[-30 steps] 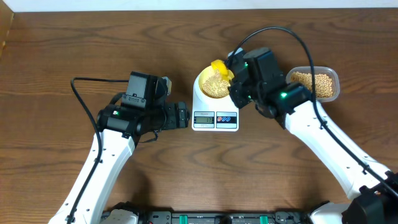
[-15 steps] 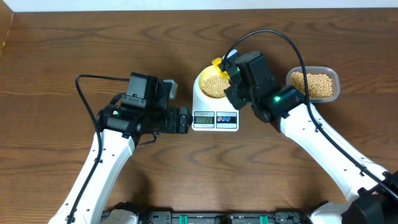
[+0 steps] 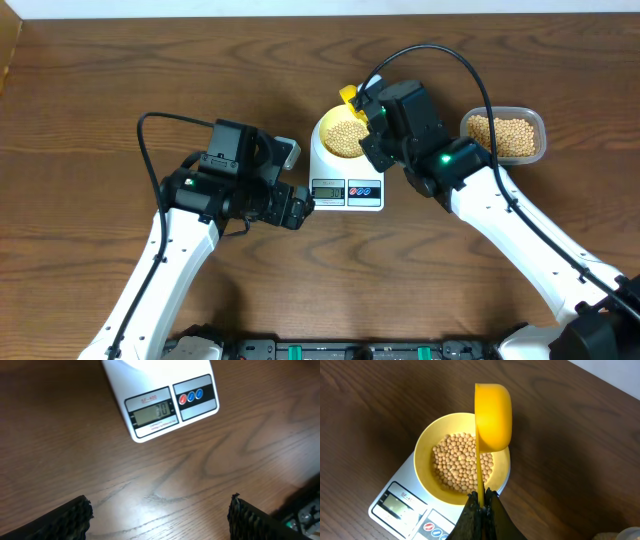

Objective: Scoop item into bowl and weigh 50g on scale

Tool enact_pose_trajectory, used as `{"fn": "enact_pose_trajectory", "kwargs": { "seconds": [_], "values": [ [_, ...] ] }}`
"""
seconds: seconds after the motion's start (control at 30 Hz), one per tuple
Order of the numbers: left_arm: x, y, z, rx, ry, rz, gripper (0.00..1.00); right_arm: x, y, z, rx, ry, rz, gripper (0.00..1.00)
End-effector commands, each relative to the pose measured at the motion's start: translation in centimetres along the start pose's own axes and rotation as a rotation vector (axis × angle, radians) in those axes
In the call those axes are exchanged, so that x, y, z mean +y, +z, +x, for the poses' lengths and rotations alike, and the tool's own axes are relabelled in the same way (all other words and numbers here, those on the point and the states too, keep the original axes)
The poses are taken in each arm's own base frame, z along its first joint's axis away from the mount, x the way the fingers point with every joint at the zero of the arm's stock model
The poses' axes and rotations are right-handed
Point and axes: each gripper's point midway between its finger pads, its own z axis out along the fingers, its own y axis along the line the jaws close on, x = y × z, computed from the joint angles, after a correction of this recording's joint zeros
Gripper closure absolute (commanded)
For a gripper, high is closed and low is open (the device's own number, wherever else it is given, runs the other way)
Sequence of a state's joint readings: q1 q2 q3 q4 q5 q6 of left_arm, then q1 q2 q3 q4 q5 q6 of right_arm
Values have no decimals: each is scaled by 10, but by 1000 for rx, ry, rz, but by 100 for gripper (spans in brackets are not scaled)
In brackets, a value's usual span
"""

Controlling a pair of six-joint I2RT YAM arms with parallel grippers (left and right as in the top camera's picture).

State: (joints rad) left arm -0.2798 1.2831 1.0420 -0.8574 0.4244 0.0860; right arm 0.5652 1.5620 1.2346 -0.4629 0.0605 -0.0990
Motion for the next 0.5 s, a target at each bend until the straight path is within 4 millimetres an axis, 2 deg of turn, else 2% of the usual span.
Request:
{"fn": "enact_pose_trajectory", "kwargs": {
  "seconds": [0.0, 0.13, 0.3, 0.47],
  "values": [
    [6, 4, 4, 20, 23, -33, 11, -1, -12, -16, -48, 2, 8, 99],
    [11, 3, 7, 29, 47, -93, 11, 3, -12, -16, -51, 19, -15, 99],
    [-1, 4, 8, 29, 109, -96, 11, 5, -13, -19, -60, 19, -28, 99],
    [2, 3, 8, 29, 112, -119, 11, 5, -13, -19, -63, 40, -29, 99]
  ]
}}
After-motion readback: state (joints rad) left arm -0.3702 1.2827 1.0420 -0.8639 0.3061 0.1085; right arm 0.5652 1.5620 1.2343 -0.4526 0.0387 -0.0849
